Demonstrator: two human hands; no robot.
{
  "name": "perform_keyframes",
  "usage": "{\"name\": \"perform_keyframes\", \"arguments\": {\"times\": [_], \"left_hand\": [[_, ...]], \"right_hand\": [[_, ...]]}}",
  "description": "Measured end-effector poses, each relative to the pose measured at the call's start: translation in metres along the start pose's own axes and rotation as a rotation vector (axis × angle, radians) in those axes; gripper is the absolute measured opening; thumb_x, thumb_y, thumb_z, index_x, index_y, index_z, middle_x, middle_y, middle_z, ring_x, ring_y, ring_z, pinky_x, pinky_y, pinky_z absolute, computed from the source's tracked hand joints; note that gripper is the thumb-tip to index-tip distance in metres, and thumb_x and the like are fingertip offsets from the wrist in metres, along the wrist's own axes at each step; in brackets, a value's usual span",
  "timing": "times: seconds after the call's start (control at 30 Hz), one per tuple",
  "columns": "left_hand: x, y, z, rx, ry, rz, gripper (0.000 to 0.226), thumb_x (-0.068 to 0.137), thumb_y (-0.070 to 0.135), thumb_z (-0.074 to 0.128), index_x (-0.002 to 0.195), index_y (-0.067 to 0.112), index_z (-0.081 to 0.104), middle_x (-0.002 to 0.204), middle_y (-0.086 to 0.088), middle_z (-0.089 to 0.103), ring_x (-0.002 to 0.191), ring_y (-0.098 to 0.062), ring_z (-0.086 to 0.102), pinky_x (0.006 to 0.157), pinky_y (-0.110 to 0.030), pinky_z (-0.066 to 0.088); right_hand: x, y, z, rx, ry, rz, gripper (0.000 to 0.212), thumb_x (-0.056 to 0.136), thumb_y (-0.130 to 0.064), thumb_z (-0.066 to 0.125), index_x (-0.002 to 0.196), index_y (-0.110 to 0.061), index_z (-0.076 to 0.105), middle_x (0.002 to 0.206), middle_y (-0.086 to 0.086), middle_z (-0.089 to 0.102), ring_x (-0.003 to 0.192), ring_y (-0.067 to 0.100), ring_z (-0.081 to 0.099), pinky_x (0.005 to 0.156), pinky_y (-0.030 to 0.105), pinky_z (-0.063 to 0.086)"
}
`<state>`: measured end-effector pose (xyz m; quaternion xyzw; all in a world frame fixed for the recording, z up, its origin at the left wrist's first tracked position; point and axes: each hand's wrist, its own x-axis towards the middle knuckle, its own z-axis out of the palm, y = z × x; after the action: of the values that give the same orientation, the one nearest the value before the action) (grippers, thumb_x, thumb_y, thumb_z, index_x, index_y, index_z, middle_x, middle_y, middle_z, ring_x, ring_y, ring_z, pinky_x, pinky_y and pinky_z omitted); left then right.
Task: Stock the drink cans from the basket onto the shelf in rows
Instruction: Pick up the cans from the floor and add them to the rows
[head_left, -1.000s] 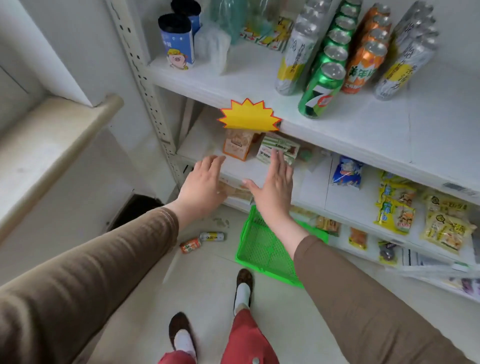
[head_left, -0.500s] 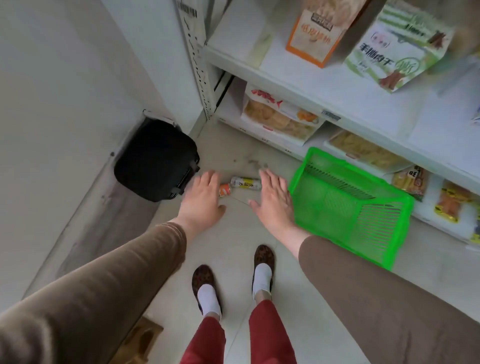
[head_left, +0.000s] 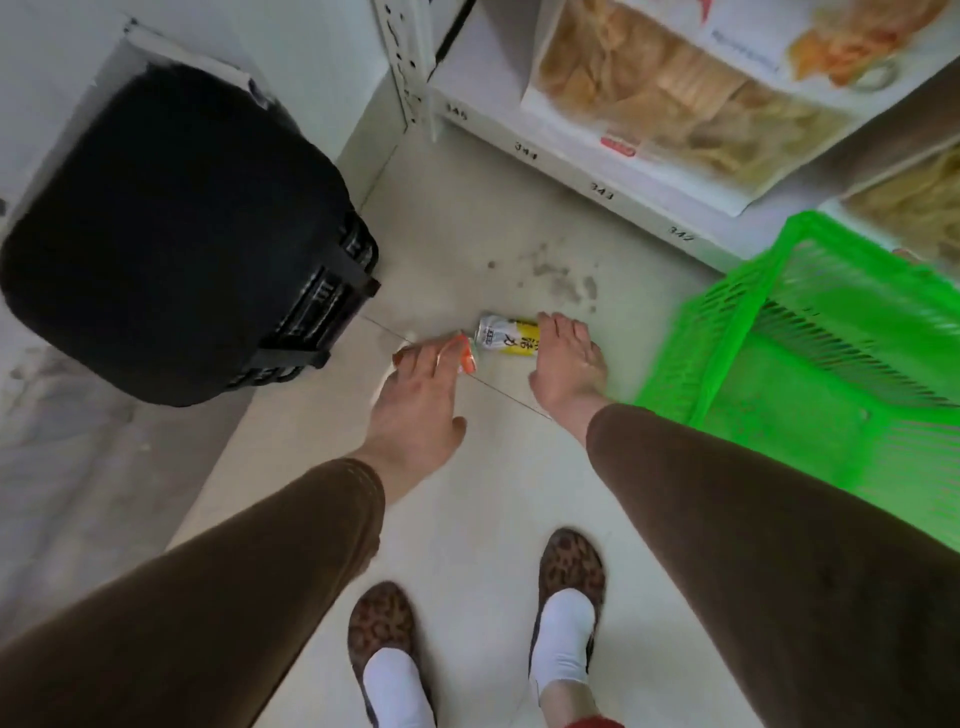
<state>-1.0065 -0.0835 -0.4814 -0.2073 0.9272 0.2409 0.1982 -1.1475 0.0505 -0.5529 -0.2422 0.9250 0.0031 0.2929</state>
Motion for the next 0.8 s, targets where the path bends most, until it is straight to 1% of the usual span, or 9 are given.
{"name": "perform_keyframes", "arguments": {"times": [0.1, 0.23, 0.3, 0.37, 0.43, 0.5, 0.63, 0.73, 0.8], "left_hand": [[0.014, -0.01, 0.022, -0.002, 0.017, 0.029, 0.093, 0.078, 0.024, 0.073, 0.152, 0.018, 0.018, 0.146, -0.003, 0.032, 0.133, -0.025, 0.031, 0.108, -0.038, 0.037], [0.021, -0.018, 0.038, 0.014, 0.016, 0.056, 0.092, 0.078, 0.025, 0.073, 0.153, 0.016, 0.02, 0.149, -0.005, 0.03, 0.136, -0.026, 0.029, 0.11, -0.039, 0.036], [0.017, -0.019, 0.034, 0.028, 0.016, 0.065, 0.09, 0.077, 0.025, 0.073, 0.152, 0.017, 0.022, 0.15, -0.005, 0.03, 0.137, -0.025, 0.029, 0.111, -0.038, 0.035], [0.009, -0.016, 0.019, 0.026, 0.015, 0.057, 0.09, 0.077, 0.025, 0.073, 0.152, 0.019, 0.022, 0.15, -0.003, 0.03, 0.136, -0.024, 0.029, 0.109, -0.036, 0.036], [-0.003, -0.004, -0.005, 0.018, 0.028, 0.047, 0.09, 0.077, 0.025, 0.072, 0.151, 0.02, 0.022, 0.148, -0.002, 0.031, 0.135, -0.024, 0.03, 0.108, -0.036, 0.037], [-0.016, 0.013, -0.038, 0.007, 0.047, 0.042, 0.087, 0.077, 0.024, 0.072, 0.15, 0.02, 0.025, 0.147, -0.002, 0.033, 0.133, -0.025, 0.032, 0.106, -0.036, 0.037], [-0.049, 0.057, -0.129, 0.007, 0.118, 0.075, 0.084, 0.076, 0.023, 0.071, 0.148, 0.017, 0.029, 0.147, -0.004, 0.034, 0.134, -0.026, 0.034, 0.108, -0.039, 0.036], [-0.08, 0.097, -0.212, 0.022, 0.192, 0.103, 0.083, 0.074, 0.024, 0.073, 0.146, 0.01, 0.034, 0.141, -0.011, 0.041, 0.127, -0.032, 0.04, 0.105, -0.041, 0.039], [-0.106, 0.126, -0.269, 0.022, 0.231, 0.112, 0.084, 0.072, 0.023, 0.074, 0.144, 0.008, 0.036, 0.136, -0.013, 0.044, 0.12, -0.034, 0.043, 0.099, -0.042, 0.041]], "right_hand": [[0.026, 0.008, 0.024, -0.05, -0.004, 0.006, 0.07, 0.086, -0.006, 0.059, 0.149, -0.019, 0.033, 0.146, 0.004, 0.043, 0.136, 0.026, 0.037, 0.107, 0.038, 0.038], [0.044, 0.014, 0.039, -0.065, 0.044, 0.049, 0.052, 0.089, -0.005, 0.057, 0.138, -0.014, 0.043, 0.136, 0.008, 0.049, 0.129, 0.028, 0.043, 0.098, 0.038, 0.042], [0.044, 0.015, 0.03, -0.06, 0.043, 0.07, 0.047, 0.09, -0.01, 0.065, 0.133, -0.012, 0.047, 0.133, 0.008, 0.051, 0.127, 0.027, 0.044, 0.093, 0.037, 0.045], [0.036, 0.016, 0.009, 0.006, 0.028, 0.096, 0.05, 0.088, -0.017, 0.073, 0.131, -0.011, 0.049, 0.132, 0.009, 0.051, 0.128, 0.028, 0.043, 0.092, 0.037, 0.046], [0.021, 0.017, -0.025, 0.09, 0.021, 0.111, 0.056, 0.085, -0.025, 0.078, 0.132, -0.01, 0.05, 0.133, 0.011, 0.052, 0.128, 0.03, 0.043, 0.094, 0.037, 0.044], [0.0, 0.017, -0.069, 0.171, 0.022, 0.111, 0.061, 0.083, -0.029, 0.079, 0.133, -0.011, 0.05, 0.133, 0.012, 0.052, 0.125, 0.032, 0.046, 0.095, 0.037, 0.042], [-0.061, 0.006, -0.183, 0.354, 0.063, 0.105, 0.061, 0.079, -0.033, 0.083, 0.129, -0.012, 0.054, 0.127, 0.011, 0.056, 0.117, 0.033, 0.055, 0.091, 0.036, 0.044], [-0.125, -0.008, -0.28, 0.437, 0.128, 0.038, 0.066, 0.081, -0.038, 0.082, 0.135, -0.016, 0.052, 0.135, 0.008, 0.054, 0.123, 0.029, 0.054, 0.097, 0.034, 0.044], [-0.174, -0.016, -0.343, 0.476, 0.189, -0.006, 0.069, 0.083, -0.04, 0.08, 0.141, -0.02, 0.049, 0.142, 0.007, 0.051, 0.129, 0.028, 0.052, 0.103, 0.035, 0.042]]}}
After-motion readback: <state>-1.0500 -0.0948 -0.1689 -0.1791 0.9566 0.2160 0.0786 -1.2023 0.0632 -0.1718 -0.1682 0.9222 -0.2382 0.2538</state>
